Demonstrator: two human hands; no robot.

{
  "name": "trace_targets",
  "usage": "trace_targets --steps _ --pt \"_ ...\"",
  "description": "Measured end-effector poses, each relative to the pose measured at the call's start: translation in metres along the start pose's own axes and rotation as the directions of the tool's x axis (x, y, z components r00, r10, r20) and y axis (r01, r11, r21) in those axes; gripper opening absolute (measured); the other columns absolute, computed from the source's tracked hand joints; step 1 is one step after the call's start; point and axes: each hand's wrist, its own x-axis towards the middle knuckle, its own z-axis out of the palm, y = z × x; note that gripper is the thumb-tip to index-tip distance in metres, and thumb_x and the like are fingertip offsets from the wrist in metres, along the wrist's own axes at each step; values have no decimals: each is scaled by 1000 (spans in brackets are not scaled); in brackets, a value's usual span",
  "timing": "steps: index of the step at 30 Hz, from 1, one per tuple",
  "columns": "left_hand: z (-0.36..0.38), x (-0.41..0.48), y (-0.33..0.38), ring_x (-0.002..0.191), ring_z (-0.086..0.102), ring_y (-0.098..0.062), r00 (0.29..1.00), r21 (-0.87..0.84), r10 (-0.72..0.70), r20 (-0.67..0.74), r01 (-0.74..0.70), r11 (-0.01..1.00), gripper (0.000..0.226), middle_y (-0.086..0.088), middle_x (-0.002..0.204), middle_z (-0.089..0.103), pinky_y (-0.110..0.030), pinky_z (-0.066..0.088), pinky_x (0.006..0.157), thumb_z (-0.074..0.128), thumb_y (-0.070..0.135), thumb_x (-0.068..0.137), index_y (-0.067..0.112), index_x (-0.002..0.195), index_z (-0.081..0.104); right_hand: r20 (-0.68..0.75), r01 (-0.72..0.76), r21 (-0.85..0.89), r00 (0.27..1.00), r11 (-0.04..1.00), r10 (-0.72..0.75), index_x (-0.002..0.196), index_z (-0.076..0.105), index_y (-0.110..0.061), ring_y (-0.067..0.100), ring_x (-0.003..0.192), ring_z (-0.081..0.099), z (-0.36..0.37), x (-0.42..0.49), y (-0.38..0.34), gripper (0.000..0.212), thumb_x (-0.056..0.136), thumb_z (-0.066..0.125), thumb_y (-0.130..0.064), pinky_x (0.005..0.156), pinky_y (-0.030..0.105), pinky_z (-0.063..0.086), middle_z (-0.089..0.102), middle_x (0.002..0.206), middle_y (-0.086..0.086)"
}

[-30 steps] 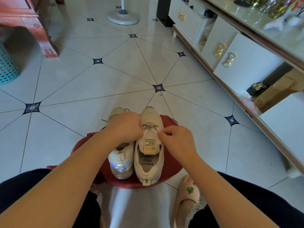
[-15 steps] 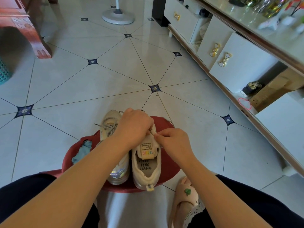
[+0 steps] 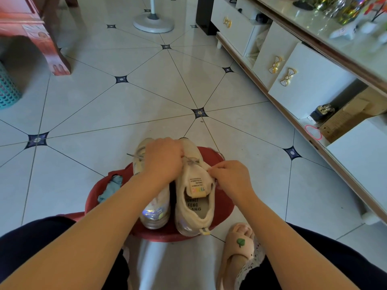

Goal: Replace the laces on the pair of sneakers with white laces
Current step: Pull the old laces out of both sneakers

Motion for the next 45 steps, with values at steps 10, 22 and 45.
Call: trace_targets --steps 10,22,45 --pt "-10 -6 -7 96 53 -19 981 -37 163 -102 -167 985 19 5 96 65 -32 31 78 53 36 87 26 96 67 31 195 -147 981 970 -193 76 70 -1 30 73 62 1 -7 -4 25 81 60 -23 69 40 51 68 78 16" --pt "-32 -1 -28 89 58 -20 953 -122 -39 -301 2 993 15 5 87 68 -32 37 80 53 17 86 23 83 67 -4 100 -72 995 992 -100 62 71 -15 20 64 60 -12 -3 0 19 79 64 -19 68 38 53 65 62 -2" --pt "-44 -2 -50 96 53 -21 967 224 36 -253 22 974 23 3 93 67 -35 24 85 50 21 89 31 95 70 16 159 -120 987 980 -159 67 71 -7 25 65 62 -12 -4 -1 20 80 63 -21 68 40 54 68 67 7"
